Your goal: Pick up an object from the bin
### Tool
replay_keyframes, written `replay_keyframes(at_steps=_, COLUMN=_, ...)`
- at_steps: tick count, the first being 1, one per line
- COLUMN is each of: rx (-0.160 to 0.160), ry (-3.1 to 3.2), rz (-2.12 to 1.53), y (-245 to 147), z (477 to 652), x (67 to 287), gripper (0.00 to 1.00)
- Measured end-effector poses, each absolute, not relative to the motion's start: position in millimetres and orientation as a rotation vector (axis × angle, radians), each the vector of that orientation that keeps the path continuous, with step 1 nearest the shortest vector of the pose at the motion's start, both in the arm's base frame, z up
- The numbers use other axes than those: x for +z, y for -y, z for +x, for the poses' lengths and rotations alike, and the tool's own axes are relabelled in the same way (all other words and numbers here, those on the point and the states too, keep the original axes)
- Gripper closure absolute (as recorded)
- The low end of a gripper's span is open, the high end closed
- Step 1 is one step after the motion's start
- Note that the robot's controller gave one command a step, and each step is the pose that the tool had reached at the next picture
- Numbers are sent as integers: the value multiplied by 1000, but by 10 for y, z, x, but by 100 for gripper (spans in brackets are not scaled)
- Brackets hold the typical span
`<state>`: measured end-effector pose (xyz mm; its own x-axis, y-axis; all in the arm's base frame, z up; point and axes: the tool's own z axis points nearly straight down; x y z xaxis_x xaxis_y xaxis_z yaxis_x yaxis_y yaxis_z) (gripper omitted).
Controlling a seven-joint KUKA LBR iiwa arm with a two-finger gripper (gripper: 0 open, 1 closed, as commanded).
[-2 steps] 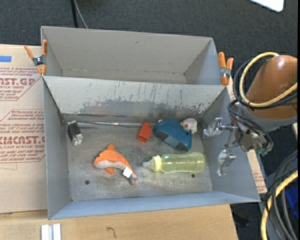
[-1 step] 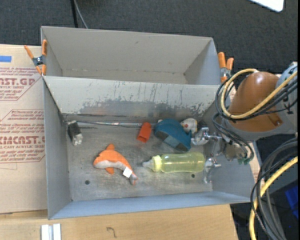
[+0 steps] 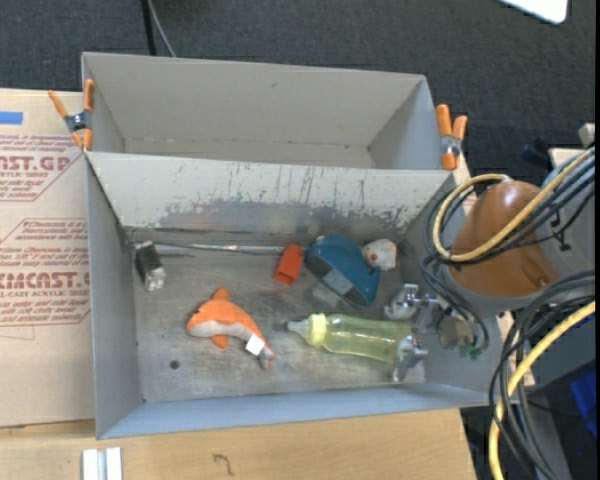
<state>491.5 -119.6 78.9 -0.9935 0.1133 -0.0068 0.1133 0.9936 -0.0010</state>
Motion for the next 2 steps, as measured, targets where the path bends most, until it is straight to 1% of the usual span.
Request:
replay_keyframes(at_steps=1, rx=-2, ry=-3130, rz=178, y=1196, z=4915, x=789, gripper=100)
replay_keyframes(at_steps=2, rx=0, ry=-3140, rz=106, y=1283, z=5025, x=2043, gripper=100)
